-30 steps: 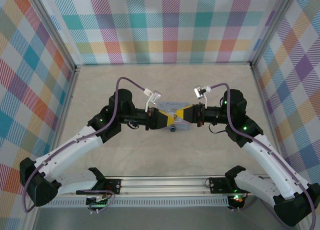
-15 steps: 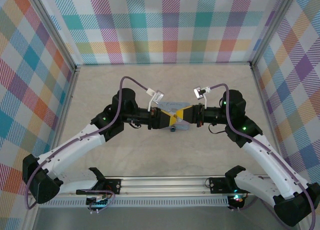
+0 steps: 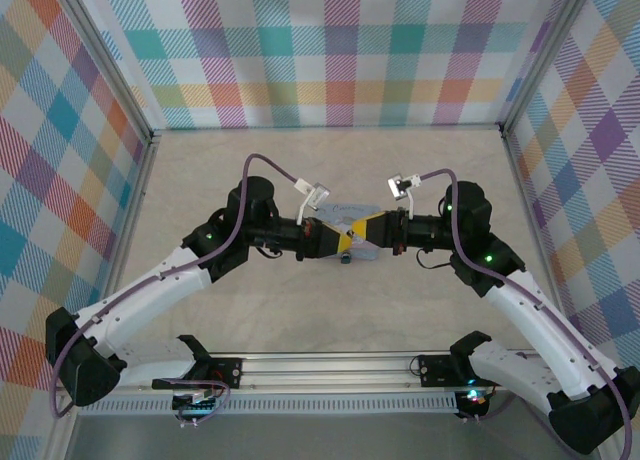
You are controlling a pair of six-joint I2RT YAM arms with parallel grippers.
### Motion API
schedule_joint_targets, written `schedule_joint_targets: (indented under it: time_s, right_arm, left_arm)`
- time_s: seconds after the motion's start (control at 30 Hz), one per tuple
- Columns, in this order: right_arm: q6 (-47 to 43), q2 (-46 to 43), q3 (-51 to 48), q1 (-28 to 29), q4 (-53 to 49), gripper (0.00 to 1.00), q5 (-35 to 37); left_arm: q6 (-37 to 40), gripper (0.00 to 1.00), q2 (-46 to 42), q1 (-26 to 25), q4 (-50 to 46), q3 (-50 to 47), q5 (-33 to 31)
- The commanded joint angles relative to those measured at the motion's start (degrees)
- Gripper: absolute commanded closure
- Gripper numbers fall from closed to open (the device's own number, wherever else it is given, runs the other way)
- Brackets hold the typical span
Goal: Unlock a padlock with a key
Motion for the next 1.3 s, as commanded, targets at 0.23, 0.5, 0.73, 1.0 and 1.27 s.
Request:
schedule_joint_targets:
  time_s: [0.23, 0.5, 0.73, 1.0, 1.27]
  right_arm:
    - [-3.2, -1.6, -0.6, -0.9, -2.1, 0.81, 1.2]
    - [-6.8, 0.2, 0.3, -1.1, -4.9, 0.54, -4.8]
    - [-7.0, 2.2, 0.9, -1.1, -4.2, 0.65, -11.0]
    - [-7.5, 2.7, 0.9, -1.0, -4.3, 0.77, -15.1]
    - [-7.0, 4.0, 1.5, 0.1, -3.1, 0.75, -15.8]
  left_arm:
    - [6.7, 1.0, -0.7, -0.7, -12.7, 5.9, -2.2]
    - [13.2, 1.0, 5.7, -0.8, -26.8, 14.5, 4.5]
    - [15.9, 1.0, 7.7, -0.8, -31.0, 18.0, 7.8]
    - [16.2, 1.0, 7.8, -0.9, -31.2, 18.4, 8.3]
    - [17.0, 1.0, 8.6, -0.8, -32.2, 19.2, 9.5]
